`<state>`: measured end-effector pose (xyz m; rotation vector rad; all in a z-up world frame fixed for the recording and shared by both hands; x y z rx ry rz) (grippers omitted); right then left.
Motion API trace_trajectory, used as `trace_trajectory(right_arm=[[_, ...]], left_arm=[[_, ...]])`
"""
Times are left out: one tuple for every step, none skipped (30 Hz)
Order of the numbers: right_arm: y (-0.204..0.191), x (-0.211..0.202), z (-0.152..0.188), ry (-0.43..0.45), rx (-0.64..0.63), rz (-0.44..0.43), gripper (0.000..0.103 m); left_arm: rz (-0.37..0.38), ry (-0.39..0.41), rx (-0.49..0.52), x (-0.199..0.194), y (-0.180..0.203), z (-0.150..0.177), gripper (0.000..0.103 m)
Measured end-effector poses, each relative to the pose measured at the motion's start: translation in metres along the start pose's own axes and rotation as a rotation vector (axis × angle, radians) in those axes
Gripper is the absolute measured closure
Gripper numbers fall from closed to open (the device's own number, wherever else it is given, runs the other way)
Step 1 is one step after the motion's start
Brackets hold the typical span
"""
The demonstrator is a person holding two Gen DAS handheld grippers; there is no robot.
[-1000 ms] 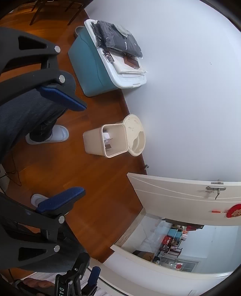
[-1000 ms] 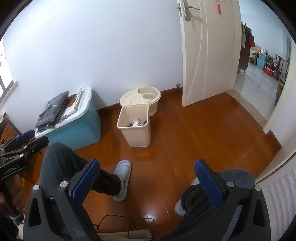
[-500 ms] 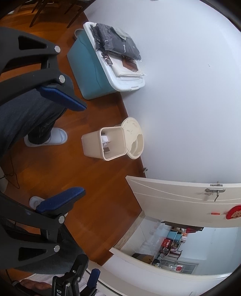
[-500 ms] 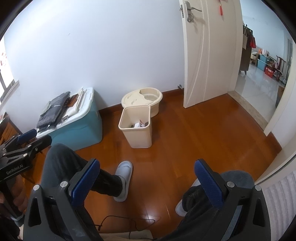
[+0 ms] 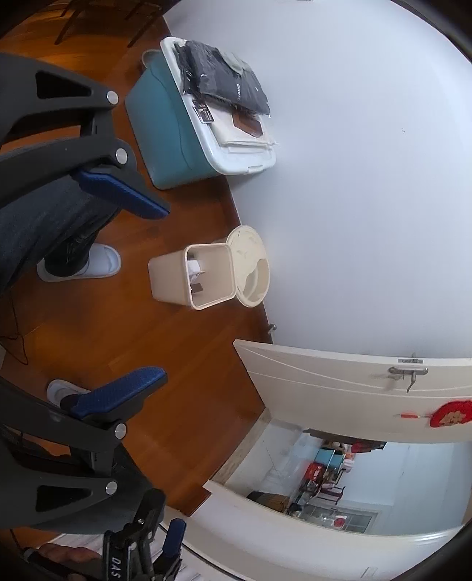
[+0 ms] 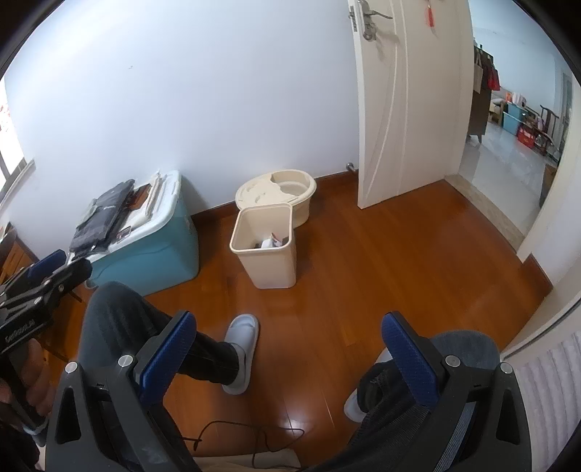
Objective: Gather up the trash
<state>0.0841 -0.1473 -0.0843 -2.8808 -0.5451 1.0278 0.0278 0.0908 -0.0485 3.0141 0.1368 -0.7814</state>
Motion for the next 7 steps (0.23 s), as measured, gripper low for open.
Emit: trace_trajectory(right_arm=[[0.0,0.0008,0.0003,-0.002,0.002,0.0,0.0],[-0.0005,0.0016,0.0008,-0.004,0.003,0.001,0.0],[-0.0011,0.0024,0.0014,-0.007,0.001,0.003,0.0],[-0.0023,0.0032,0.0024,-0.009,-0.002,0.004,0.0],[-0.0028,0.0039,0.0029,-0.011,-0.004,0.004,0.0],[-0.0037,0.0042,0.003,-0.012,-0.005,0.002,0.0],[-0.0042,0.0049,0.0028,-0.012,-0.005,0.0,0.0]], left_arm=[[-0.001,0.004,0.001,-0.0001,0.001,0.0,0.019],[-0.004,0.005,0.001,0.0005,0.0009,-0.0002,0.019],[-0.012,0.006,0.003,0.0013,0.0007,-0.0003,0.019],[-0.021,0.006,0.006,0.0023,0.0005,-0.0005,0.019],[-0.03,0.002,0.011,0.0031,0.0014,0.0,0.019],[-0.03,-0.012,0.024,0.0055,0.0029,0.0009,0.019],[-0.033,-0.028,0.03,0.0078,0.0035,0.0024,0.019]])
Point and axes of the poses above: each gripper's, at about its wrist camera, not at the fingertips, and x roughly the way its jaws point, y to its right, z to its underside, the point moved 5 cm from there along x, roughly the way its jaws point, and after that the axes turned 9 degrees about y, right-handed, at the moved point
